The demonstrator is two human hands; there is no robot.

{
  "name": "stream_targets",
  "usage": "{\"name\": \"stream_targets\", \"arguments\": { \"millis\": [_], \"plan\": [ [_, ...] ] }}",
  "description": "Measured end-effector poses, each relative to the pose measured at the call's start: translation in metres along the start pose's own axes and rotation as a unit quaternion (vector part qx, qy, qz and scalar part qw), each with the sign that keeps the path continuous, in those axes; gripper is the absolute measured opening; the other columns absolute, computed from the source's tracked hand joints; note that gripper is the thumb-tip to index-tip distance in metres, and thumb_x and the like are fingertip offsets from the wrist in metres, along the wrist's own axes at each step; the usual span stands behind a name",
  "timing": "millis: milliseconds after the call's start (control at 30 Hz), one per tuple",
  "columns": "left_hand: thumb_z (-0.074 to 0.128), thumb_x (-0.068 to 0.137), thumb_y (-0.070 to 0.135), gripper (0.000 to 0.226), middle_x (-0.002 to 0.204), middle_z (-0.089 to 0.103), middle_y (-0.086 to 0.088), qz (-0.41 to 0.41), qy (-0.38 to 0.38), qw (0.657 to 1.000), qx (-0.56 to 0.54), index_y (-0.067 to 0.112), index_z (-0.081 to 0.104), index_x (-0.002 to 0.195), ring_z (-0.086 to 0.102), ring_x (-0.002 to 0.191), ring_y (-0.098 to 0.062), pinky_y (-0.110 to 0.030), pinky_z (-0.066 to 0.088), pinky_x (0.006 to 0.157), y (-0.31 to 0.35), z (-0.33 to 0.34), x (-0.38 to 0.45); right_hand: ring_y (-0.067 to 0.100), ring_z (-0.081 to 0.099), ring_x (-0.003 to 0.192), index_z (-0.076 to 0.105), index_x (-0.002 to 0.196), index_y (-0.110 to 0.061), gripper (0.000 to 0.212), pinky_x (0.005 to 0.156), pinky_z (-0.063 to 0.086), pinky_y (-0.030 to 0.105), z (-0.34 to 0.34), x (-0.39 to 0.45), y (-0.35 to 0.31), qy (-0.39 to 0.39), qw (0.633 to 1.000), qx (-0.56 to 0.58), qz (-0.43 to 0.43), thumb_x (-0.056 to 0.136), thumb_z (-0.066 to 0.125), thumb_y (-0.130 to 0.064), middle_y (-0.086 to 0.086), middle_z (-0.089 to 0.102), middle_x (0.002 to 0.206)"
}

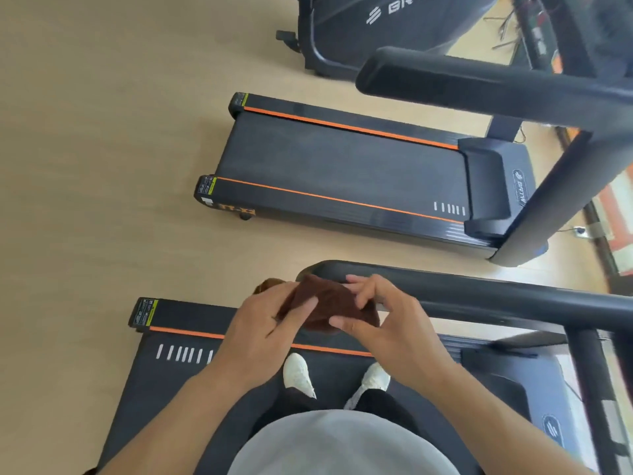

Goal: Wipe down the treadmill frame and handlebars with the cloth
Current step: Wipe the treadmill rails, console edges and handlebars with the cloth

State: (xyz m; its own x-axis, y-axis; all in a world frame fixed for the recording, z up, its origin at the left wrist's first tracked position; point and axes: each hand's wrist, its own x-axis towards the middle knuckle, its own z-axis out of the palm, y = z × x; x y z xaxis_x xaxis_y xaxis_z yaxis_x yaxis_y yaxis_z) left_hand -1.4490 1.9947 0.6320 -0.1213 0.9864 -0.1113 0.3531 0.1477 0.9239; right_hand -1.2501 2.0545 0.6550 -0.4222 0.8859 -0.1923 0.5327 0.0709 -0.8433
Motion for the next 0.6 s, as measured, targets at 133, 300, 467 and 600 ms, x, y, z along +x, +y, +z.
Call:
{"name": "stream_targets", "arguments": {
  "millis": [133, 300, 467, 600],
  "plan": [
    [0.054, 0.098, 0.05, 0.025, 0.074, 0.067, 0.018, 0.003, 0.015, 1.0, -0.014, 0.032, 0.071, 0.096, 0.062, 0.07, -0.006, -0.02, 0.048, 0.064, 0.011, -0.005, 0.013, 0.011, 0.061, 0.069, 0.054, 0.079, -0.031, 0.034, 0.062, 0.049, 0.021, -0.011, 0.013, -0.016, 0.015, 0.998, 0.065, 0.024, 0.081, 0.087, -0.024, -0.011, 0.066, 0.075],
    [0.069, 0.093, 0.034, 0.026, 0.094, 0.069, 0.017, -0.08, 0.137, 0.987, -0.012, 0.038, 0.065, 0.118, 0.063, 0.081, -0.002, -0.019, 0.05, 0.073, -0.003, 0.0, 0.042, 0.012, 0.065, 0.095, 0.064, 0.09, -0.033, 0.022, 0.08, 0.048, 0.027, -0.032, 0.063, -0.013, 0.07, 0.994, -0.076, 0.046, 0.082, 0.085, -0.033, -0.017, 0.07, 0.093],
    [0.058, 0.098, 0.015, 0.036, 0.115, 0.062, 0.016, -0.155, 0.177, 0.971, -0.052, 0.029, 0.055, 0.131, 0.06, 0.098, 0.008, 0.001, 0.04, 0.074, -0.027, 0.012, 0.053, 0.026, 0.037, 0.144, 0.04, 0.155, -0.028, 0.072, 0.117, 0.03, 0.046, -0.024, 0.094, 0.007, -0.068, 0.923, -0.375, 0.04, 0.095, 0.047, -0.068, -0.003, 0.04, 0.159],
    [0.054, 0.099, 0.013, 0.033, 0.114, 0.063, 0.02, -0.174, 0.184, 0.964, -0.079, 0.029, 0.057, 0.128, 0.056, 0.1, 0.016, -0.01, 0.045, 0.089, -0.043, 0.009, 0.037, 0.026, 0.05, 0.128, 0.03, 0.151, -0.035, 0.091, 0.107, 0.04, 0.048, 0.024, 0.083, 0.026, -0.155, 0.862, -0.482, 0.004, 0.077, 0.062, -0.078, -0.003, 0.051, 0.144]
  ]
}}
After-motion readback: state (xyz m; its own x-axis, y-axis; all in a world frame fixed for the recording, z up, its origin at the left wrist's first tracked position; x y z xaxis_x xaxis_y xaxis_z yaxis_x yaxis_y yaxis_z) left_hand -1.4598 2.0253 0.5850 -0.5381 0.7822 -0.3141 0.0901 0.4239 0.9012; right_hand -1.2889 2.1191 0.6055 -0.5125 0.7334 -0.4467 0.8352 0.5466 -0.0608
